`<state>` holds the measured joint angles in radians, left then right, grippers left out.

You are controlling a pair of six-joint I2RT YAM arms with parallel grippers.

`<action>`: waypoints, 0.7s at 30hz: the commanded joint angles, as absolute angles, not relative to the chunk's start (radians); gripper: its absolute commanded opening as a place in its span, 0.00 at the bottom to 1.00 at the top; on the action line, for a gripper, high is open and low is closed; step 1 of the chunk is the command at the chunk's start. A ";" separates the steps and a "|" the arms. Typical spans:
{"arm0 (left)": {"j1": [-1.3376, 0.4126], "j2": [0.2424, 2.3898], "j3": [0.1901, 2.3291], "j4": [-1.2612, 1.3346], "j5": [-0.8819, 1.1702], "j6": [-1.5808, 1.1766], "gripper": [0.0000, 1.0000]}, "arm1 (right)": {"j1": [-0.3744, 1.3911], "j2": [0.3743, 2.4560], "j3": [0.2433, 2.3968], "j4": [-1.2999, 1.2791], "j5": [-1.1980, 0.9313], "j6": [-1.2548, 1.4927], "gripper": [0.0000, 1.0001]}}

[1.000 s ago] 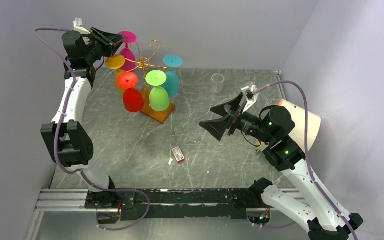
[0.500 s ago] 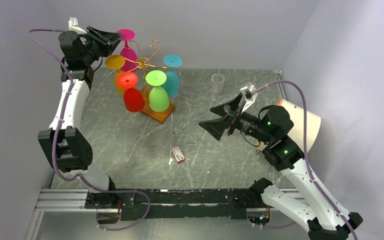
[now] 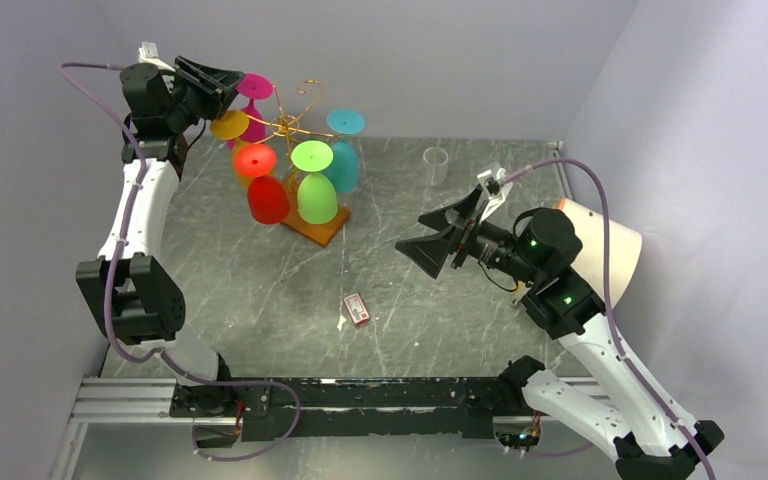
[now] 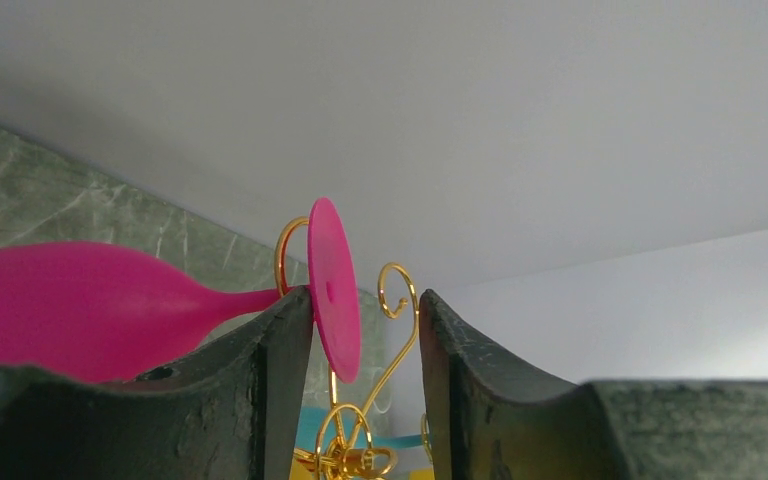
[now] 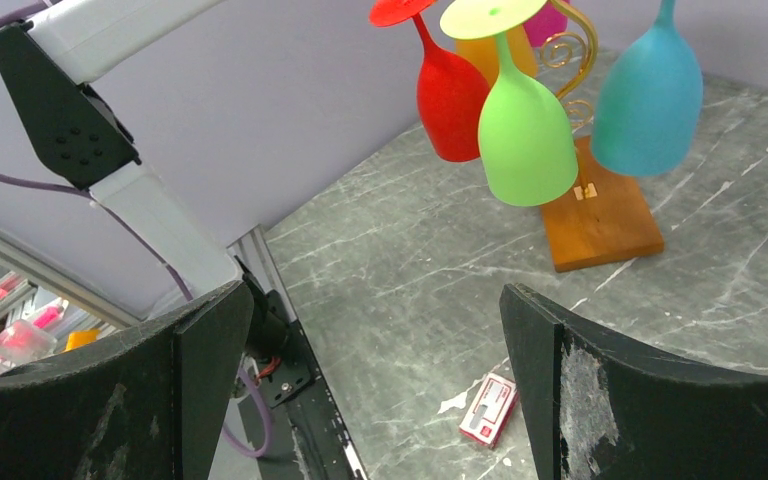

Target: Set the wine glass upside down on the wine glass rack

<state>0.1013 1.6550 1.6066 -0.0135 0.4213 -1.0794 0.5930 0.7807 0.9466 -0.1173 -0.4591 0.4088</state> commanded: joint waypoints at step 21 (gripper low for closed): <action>0.107 1.359 1.517 -0.113 0.092 -0.718 0.95 | 0.594 0.865 0.942 -0.090 -0.214 0.428 1.00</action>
<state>0.1017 1.4376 1.5578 -0.0959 0.1650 -0.8585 0.5930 0.8333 0.9272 -0.0788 -0.3595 0.4404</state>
